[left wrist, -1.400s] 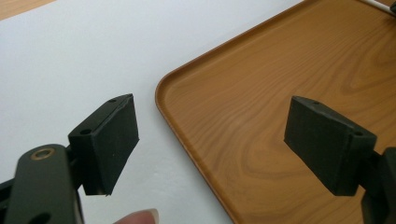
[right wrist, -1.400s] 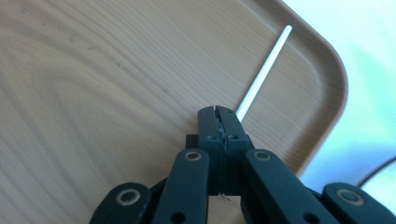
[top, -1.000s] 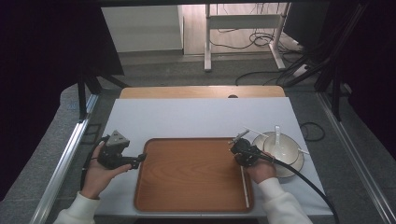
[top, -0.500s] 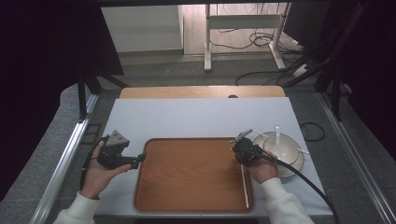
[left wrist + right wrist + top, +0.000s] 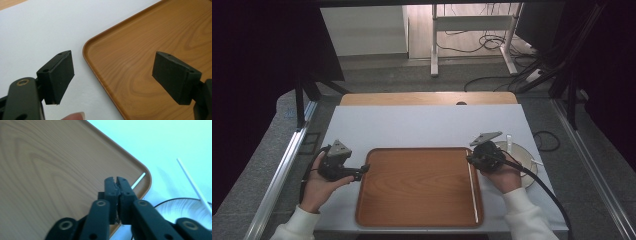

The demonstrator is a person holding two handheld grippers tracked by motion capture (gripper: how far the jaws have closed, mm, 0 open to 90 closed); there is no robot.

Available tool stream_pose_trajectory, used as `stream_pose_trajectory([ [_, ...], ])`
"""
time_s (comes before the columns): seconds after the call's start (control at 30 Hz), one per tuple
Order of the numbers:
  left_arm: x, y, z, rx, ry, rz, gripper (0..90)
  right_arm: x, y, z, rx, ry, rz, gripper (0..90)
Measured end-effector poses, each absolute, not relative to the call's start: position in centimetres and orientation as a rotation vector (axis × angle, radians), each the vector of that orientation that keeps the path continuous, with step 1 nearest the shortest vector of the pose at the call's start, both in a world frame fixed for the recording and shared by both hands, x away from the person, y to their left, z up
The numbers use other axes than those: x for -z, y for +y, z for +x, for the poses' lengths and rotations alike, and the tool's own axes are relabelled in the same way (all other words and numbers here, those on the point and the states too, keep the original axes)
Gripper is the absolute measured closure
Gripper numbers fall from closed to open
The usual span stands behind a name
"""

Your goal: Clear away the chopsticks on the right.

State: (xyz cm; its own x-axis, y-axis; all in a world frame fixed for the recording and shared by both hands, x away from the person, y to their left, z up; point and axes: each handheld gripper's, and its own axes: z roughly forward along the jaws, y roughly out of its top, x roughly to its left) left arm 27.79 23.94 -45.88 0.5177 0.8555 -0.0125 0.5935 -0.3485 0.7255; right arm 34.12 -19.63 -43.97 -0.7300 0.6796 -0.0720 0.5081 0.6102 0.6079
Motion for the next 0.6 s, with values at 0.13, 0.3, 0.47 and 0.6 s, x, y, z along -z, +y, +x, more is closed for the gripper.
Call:
stream_pose_trajectory([
  [0.13,46.0,23.9,27.8,-0.491,1.174,2.079,17.0,43.2,-20.1,34.1,-0.883,2.543,0.947,68.8],
  [0.3,46.1,23.9,27.9,-0.490,1.175,2.079,17.0,42.5,-20.8,34.3,-0.917,2.514,0.945,54.1],
  [0.47,46.1,23.9,27.9,-0.491,1.175,2.079,17.1,41.7,-21.5,34.4,-0.949,2.512,0.924,46.2],
  [0.6,46.0,23.9,27.8,-0.493,1.173,2.078,17.0,41.1,-22.1,34.4,-0.968,2.510,0.913,40.6],
])
